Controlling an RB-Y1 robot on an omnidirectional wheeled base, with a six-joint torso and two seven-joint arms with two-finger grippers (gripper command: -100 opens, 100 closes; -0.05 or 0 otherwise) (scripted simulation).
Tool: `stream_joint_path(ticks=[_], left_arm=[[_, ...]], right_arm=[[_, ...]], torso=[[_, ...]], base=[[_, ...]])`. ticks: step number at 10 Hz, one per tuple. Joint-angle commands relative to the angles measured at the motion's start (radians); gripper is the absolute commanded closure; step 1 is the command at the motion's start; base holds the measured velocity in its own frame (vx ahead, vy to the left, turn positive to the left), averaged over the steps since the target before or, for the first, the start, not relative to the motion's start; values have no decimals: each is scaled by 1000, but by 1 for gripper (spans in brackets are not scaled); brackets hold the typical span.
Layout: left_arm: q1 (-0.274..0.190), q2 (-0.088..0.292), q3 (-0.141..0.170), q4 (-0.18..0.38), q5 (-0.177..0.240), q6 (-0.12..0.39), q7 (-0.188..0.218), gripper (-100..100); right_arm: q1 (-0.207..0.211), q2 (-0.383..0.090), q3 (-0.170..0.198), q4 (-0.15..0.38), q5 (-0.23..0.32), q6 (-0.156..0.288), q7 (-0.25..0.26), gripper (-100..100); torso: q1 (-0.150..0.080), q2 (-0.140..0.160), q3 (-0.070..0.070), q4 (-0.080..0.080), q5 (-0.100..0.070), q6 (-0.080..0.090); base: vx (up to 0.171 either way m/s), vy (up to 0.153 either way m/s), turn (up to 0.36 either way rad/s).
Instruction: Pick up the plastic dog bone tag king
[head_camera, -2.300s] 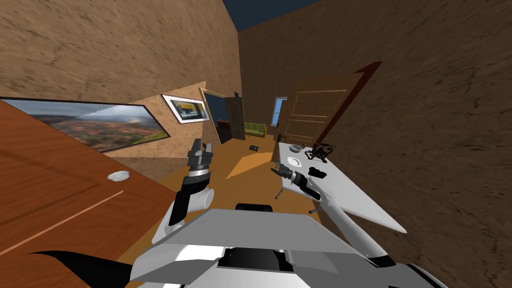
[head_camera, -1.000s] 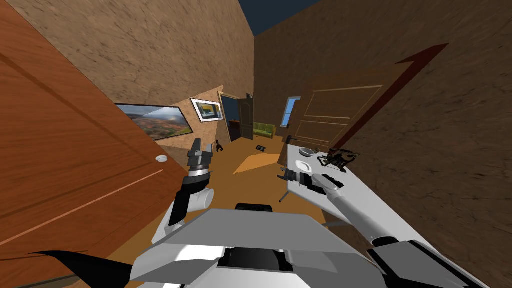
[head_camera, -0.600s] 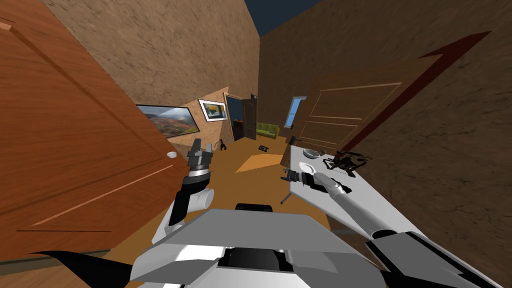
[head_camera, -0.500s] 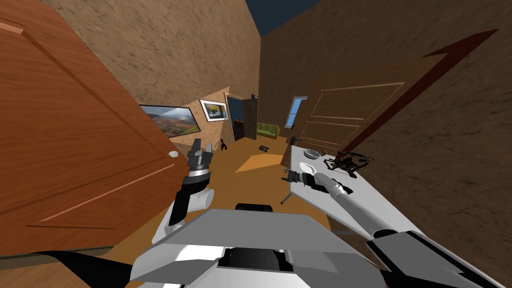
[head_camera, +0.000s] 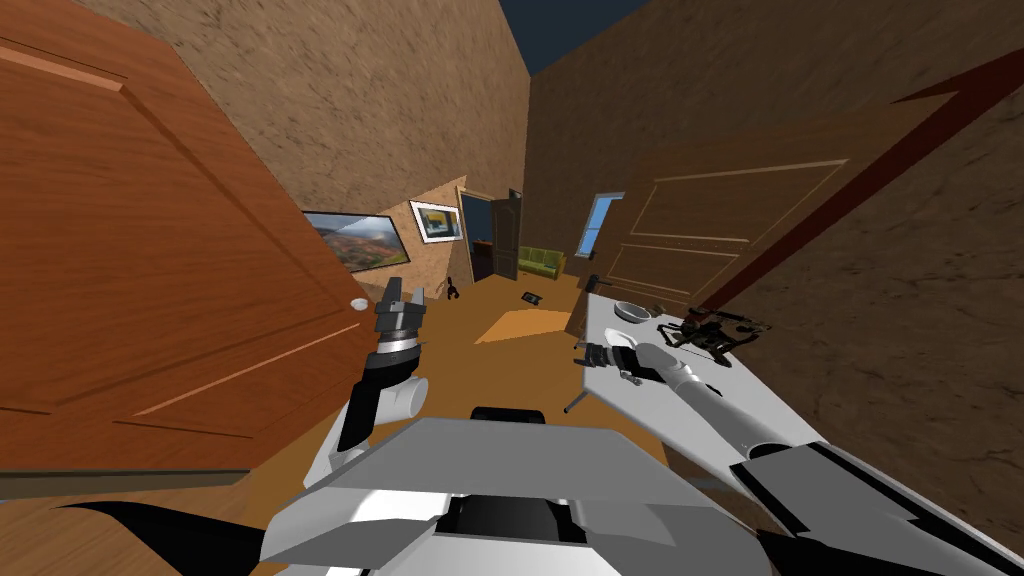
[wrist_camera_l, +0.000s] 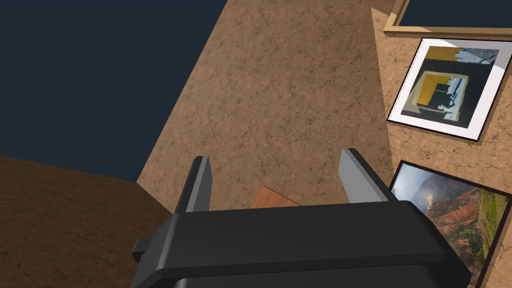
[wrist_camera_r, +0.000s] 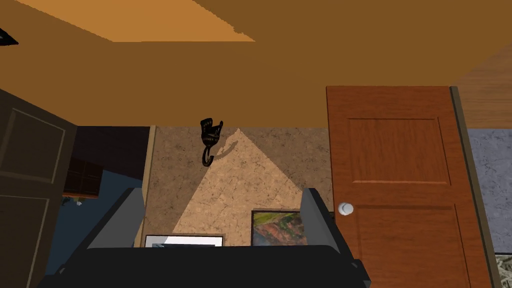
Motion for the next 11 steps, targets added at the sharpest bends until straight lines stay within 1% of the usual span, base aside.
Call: stream_joint_path(ticks=[1, 2, 3, 4, 6, 8, 9, 10, 11], left_arm=[[0, 0, 0, 0, 0, 0, 0, 0], [0, 0, 0, 0, 0, 0, 0, 0], [0, 0, 0, 0, 0, 0, 0, 0], [0, 0, 0, 0, 0, 0, 0, 0], [0, 0, 0, 0, 0, 0, 0, 0], [0, 0, 0, 0, 0, 0, 0, 0], [0, 0, 0, 0, 0, 0, 0, 0], [0, 0, 0, 0, 0, 0, 0, 0], [0, 0, 0, 0, 0, 0, 0, 0]], right_arm=[[-13, -26, 21, 50, 45, -2, 9, -100], [-13, -26, 21, 77, 45, -2, 9, -100], [-13, -26, 21, 77, 45, -2, 9, -100], [-37, -46, 41, 111, 83, -10, 17, -100], [-37, -46, 41, 141, 83, -10, 17, -100], [-78, -79, 79, 227, 151, -22, 34, -100], [-78, -79, 79, 262, 151, -22, 34, -100], [-96, -92, 98, 299, 182, -28, 42, -100], [-96, -92, 98, 318, 182, -28, 42, -100]], torso=[[0, 0, 0, 0, 0, 0], [1, 1, 1, 0, 0, -1], [-1, 3, 2, 1, 0, 1], [0, 4, 2, 1, 0, 1], [1, 2, 1, 0, 0, 0], [1, 1, 1, 0, 0, 0], [1, 1, 1, 0, 0, 0], [0, 1, 1, 0, 0, 0], [0, 2, 1, 0, 0, 0]], base=[[-27, -16, 281], [-51, -35, 111], [-57, -28, -12], [-27, -10, 145], [-18, -10, 60], [-13, -10, 140], [-18, -22, 132], [-23, -24, 122], [-32, -27, 73]])
